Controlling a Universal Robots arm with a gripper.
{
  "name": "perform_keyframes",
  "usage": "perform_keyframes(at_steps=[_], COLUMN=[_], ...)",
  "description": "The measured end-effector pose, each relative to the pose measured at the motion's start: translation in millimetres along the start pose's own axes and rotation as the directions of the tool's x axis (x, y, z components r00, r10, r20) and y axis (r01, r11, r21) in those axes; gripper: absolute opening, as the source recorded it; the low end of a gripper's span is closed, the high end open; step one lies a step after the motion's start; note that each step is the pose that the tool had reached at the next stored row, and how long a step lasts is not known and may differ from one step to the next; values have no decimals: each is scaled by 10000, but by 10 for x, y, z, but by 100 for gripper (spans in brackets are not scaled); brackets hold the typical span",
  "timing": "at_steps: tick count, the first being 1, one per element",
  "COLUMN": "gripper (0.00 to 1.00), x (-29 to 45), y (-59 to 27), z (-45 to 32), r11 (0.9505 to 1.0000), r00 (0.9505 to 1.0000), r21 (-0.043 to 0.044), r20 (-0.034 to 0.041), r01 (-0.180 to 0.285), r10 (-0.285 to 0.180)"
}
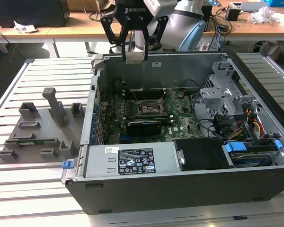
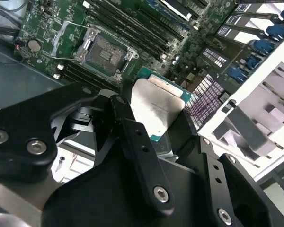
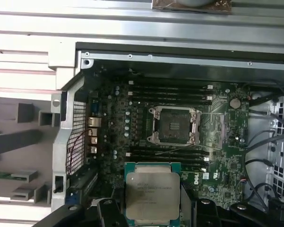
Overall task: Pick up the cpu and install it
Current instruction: 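Pick up the cpu and move it towards the insertion slot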
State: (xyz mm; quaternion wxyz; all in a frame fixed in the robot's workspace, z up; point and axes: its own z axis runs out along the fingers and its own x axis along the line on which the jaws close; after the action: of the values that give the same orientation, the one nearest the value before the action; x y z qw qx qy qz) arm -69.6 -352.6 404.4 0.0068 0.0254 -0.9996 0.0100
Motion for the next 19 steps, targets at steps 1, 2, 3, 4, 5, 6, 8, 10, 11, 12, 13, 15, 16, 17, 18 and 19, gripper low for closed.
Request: perform_keyframes(at_steps=[1,2,3,4,5,6,8,10,11,12,13,15,16,17,18,19], gripper=[55,55,55,55,55,55,55,55,55,55,55,55,55,55,55,55], x=[-26,-64,-88,-125,-147,-169,-233,-290,-308,-331,-372,-414,-442,-460,-482,-501], y=[8,21,29,41,48,55,75,92,97,105,118,132,141,148,156,163], z=[17,42,59,87,104,120,171,219,233,253,288,320,342,359,378,395], r11=[10000,10000,10000,10000,10000,10000,10000,10000,10000,10000,10000,10000,10000,10000,10000,10000], r00=[10000,10000,10000,10000,10000,10000,10000,10000,10000,10000,10000,10000,10000,10000,10000,10000], r21=[3,6,9,9,10,13,18,23,24,26,28,33,37,36,37,38], r20=[0,0,-2,-2,-2,-3,-4,-6,-6,-7,-7,-7,-8,-7,-7,-7], r01=[0,0,2,4,5,5,6,8,8,8,8,9,10,10,10,11], r10=[0,0,-2,-4,-5,-5,-6,-8,-8,-8,-8,-9,-10,-10,-10,-11])
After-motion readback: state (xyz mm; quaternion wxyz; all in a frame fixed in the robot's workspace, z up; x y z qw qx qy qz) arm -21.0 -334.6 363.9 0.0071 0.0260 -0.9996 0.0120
